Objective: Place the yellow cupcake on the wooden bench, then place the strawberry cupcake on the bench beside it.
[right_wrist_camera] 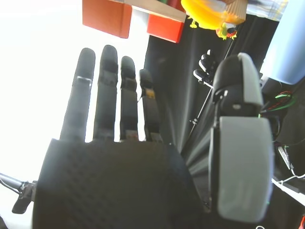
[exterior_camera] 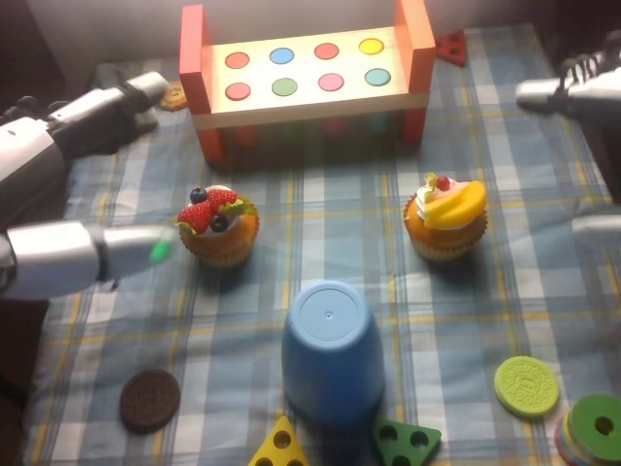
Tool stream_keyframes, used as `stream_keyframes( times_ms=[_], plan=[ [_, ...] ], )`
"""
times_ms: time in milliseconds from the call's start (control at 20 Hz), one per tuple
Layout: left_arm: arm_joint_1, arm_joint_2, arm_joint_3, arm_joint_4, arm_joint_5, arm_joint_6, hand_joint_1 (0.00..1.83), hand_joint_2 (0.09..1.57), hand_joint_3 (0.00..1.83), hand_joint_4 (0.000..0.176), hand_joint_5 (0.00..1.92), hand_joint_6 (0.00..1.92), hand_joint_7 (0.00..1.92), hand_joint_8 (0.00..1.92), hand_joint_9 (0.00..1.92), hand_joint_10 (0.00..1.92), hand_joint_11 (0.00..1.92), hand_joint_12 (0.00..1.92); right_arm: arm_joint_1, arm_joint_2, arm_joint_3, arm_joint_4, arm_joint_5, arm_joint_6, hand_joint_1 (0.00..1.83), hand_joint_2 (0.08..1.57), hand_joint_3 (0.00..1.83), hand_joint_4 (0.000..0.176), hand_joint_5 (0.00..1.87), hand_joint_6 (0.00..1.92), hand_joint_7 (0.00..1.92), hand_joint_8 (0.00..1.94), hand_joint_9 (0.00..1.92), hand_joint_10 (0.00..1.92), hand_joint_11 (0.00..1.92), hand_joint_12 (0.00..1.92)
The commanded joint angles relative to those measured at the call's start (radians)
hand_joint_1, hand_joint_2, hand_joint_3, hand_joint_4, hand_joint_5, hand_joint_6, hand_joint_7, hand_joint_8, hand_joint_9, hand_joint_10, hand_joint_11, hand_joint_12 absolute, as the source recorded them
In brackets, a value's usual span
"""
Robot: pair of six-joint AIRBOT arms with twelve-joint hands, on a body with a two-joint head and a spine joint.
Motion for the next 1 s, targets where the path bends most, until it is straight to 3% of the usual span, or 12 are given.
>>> stream_keyframes(
  times_ms=[0,50,150,200,300,450,500,650,750,800,950],
  plan=[
    [-0.016,-0.004,0.007,0.004,-0.110,-0.008,0.19,1.24,0.00,0.143,0.34,0.00,0.44,0.00,0.46,0.01,0.00,0.71,0.015,-0.002,0.005,0.026,0.116,0.001,0.69,1.22,0.00,0.000,0.57,0.00,0.66,0.00,0.66,0.01,0.48,0.49],
    [-0.017,-0.004,0.009,0.004,-0.107,-0.008,0.22,1.24,0.00,0.141,0.35,0.00,0.45,0.00,0.47,0.01,0.00,0.72,0.016,-0.002,0.005,0.026,0.116,0.001,0.69,1.22,0.00,0.000,0.57,0.00,0.67,0.00,0.67,0.01,0.49,0.49],
    [-0.024,-0.008,0.017,0.007,-0.091,-0.007,0.46,1.10,0.00,0.158,0.35,0.00,0.44,0.00,0.45,0.00,0.00,0.79,0.017,-0.002,0.006,0.026,0.116,0.001,0.70,1.22,0.00,0.000,0.57,0.00,0.69,0.01,0.69,0.01,0.51,0.49],
    [-0.033,-0.017,0.027,0.007,-0.069,-0.007,0.48,1.03,0.00,0.172,0.31,0.00,0.44,0.00,0.44,0.00,0.00,0.84,0.018,-0.002,0.006,0.026,0.116,0.001,0.75,1.22,0.00,0.000,0.57,0.00,0.69,0.01,0.68,0.01,0.49,0.48],
    [-0.070,-0.043,0.056,0.000,0.002,0.018,0.58,0.92,0.00,0.176,0.21,0.00,0.38,0.00,0.41,0.00,0.00,0.88,0.018,-0.002,0.005,0.024,0.116,0.002,0.75,1.22,0.00,0.000,0.57,0.00,0.69,0.01,0.68,0.00,0.49,0.48],
    [-0.150,-0.089,0.080,-0.041,0.129,0.198,0.81,0.78,0.00,0.176,0.17,0.00,0.33,0.00,0.37,0.00,0.00,0.77,0.021,-0.002,0.005,0.015,0.117,0.011,0.77,1.21,0.00,0.000,0.59,0.01,0.71,0.01,0.68,0.00,0.49,0.45],
    [-0.172,-0.107,0.090,-0.052,0.168,0.243,0.78,0.77,0.00,0.176,0.18,0.00,0.38,0.00,0.40,0.00,0.00,0.84,0.022,-0.002,0.005,0.011,0.121,0.014,0.81,1.21,0.00,0.000,0.60,0.01,0.72,0.01,0.69,0.00,0.51,0.45],
    [-0.205,-0.151,0.136,-0.080,0.251,0.282,0.73,0.81,0.01,0.176,0.14,0.00,0.33,0.00,0.37,0.00,0.00,0.72,0.022,-0.001,0.005,0.006,0.130,0.022,0.82,1.22,0.00,0.000,0.61,0.00,0.74,0.00,0.71,0.00,0.54,0.40],
    [-0.229,-0.180,0.154,-0.147,0.313,0.427,0.74,0.84,0.00,0.176,0.15,0.00,0.32,0.01,0.36,0.01,0.00,0.64,0.022,0.003,0.005,0.004,0.137,0.028,0.80,1.22,0.00,0.000,0.61,0.00,0.75,0.00,0.70,0.00,0.54,0.39],
    [-0.234,-0.186,0.157,-0.161,0.324,0.458,0.75,0.85,0.00,0.176,0.14,0.00,0.32,0.00,0.36,0.00,0.00,0.69,0.022,0.003,0.005,0.004,0.137,0.028,0.81,1.22,0.00,0.000,0.62,0.00,0.76,0.00,0.71,0.00,0.56,0.35],
    [-0.252,-0.220,0.185,-0.217,0.368,0.543,0.71,0.90,0.01,0.176,0.12,0.01,0.28,0.00,0.31,0.00,0.00,0.56,0.022,0.003,0.005,0.005,0.138,0.029,0.79,1.23,0.00,0.000,0.62,0.00,0.75,0.00,0.71,0.00,0.56,0.32]
  ],
)
